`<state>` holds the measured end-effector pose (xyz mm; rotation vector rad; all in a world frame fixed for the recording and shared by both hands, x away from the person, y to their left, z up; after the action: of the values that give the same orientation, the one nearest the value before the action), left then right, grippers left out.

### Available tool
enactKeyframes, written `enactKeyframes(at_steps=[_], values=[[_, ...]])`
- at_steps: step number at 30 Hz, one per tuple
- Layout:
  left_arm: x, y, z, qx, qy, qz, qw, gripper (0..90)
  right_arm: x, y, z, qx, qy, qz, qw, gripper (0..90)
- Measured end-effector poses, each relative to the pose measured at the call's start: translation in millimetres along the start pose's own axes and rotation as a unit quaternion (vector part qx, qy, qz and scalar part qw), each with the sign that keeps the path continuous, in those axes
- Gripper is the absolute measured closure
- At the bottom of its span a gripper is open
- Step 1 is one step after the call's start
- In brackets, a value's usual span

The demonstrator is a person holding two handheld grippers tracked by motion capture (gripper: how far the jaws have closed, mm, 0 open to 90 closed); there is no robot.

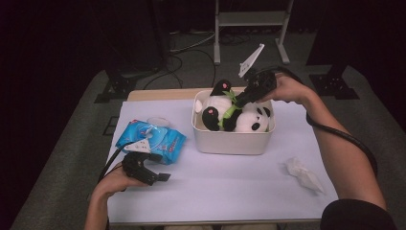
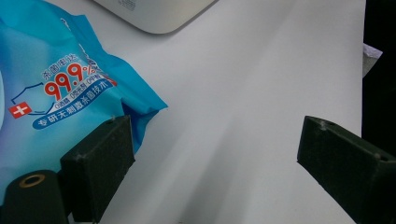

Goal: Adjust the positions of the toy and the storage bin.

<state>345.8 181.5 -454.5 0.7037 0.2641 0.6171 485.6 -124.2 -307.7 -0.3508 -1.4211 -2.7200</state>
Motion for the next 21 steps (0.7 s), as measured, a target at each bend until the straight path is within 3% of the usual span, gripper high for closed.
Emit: enactKeyframes(at_steps=[15,21], values=[[-0.3,0.6,-0.4,0.001,-0.002,-0.001,1.0,10.3,-8.5,-35.1,-16.5,0.015,-0.021,0.02,0.9995,74.2],[-1.6,0.2,0.8,0.001,-0.004,-0.001,1.0,10.2,-7.0,-31.2,-13.4,-0.003,-0.022,0.021,0.9995,74.0]])
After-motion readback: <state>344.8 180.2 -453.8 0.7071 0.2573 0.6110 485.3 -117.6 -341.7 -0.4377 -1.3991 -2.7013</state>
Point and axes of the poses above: each handheld gripper's, and its own axes: y roughly backward along the jaws, z roughly out of its top, x roughly to its left, the point moved 7 cm from there along -y, roughly forward along the jaws, and after that the axes turned 15 degrees about z, right-handed, at the moved point
